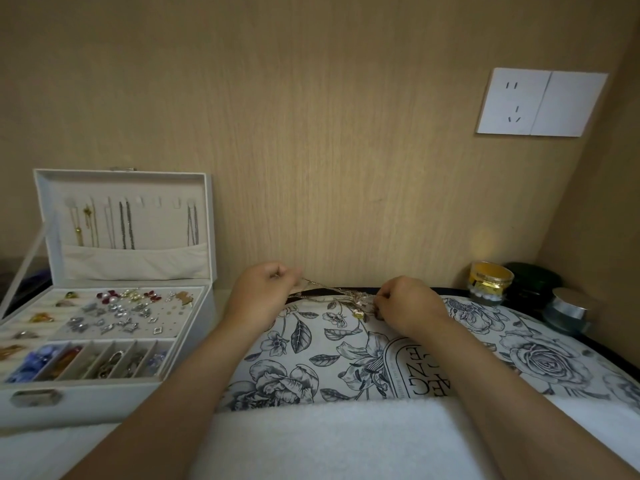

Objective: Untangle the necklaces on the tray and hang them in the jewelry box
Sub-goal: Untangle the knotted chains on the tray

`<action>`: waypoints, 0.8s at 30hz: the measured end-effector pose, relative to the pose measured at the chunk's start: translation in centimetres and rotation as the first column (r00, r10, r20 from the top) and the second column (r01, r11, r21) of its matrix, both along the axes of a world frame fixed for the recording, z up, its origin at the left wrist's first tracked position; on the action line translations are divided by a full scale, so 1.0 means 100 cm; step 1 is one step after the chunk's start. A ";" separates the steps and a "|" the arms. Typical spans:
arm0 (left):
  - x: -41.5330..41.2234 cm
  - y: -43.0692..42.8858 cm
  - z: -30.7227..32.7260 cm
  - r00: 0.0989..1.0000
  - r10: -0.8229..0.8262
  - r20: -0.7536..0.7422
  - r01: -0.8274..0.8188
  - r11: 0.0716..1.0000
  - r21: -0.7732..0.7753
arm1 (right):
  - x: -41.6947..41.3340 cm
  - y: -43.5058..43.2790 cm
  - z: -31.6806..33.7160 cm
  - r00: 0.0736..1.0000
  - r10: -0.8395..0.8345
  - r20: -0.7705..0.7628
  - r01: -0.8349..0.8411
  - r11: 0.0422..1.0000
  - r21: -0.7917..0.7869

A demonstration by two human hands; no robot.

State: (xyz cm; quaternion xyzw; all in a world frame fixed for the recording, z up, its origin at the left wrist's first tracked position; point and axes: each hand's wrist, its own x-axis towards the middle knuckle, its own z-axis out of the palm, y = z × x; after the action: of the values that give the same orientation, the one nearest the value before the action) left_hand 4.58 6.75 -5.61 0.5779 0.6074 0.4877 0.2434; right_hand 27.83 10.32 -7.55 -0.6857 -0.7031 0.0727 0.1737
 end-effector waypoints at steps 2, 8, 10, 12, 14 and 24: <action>0.004 -0.002 0.004 0.990 -0.085 0.115 0.089 0.996 -0.031 | -0.003 -0.001 -0.001 0.996 0.030 0.082 -0.031 0.999 0.019; 0.017 -0.008 0.008 0.949 -0.242 0.205 0.249 0.968 -0.013 | -0.035 -0.019 0.004 0.891 0.377 -0.254 -0.373 0.925 0.068; 0.019 -0.009 0.011 0.934 -0.270 0.232 0.276 0.961 0.009 | -0.043 -0.023 0.003 0.780 0.416 -0.467 -0.460 0.888 0.023; 0.019 -0.008 0.012 0.911 -0.290 0.294 0.300 0.954 0.013 | -0.044 -0.024 0.003 0.733 0.424 -0.532 -0.475 0.879 0.046; 0.017 -0.006 0.012 0.876 -0.301 0.377 0.317 0.948 0.021 | -0.042 -0.023 0.004 0.696 0.422 -0.582 -0.466 0.881 0.081; -0.017 0.000 0.008 0.675 -0.148 -0.723 0.165 0.985 -0.047 | -0.018 -0.010 0.004 0.826 0.353 -0.439 -0.348 0.933 0.096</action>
State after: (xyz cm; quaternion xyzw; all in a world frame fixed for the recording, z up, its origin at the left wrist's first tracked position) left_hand 2.85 6.76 -4.84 0.7756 0.5970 0.2044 0.0189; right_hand 26.04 9.28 -7.13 -0.5085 -0.7578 0.2556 0.3190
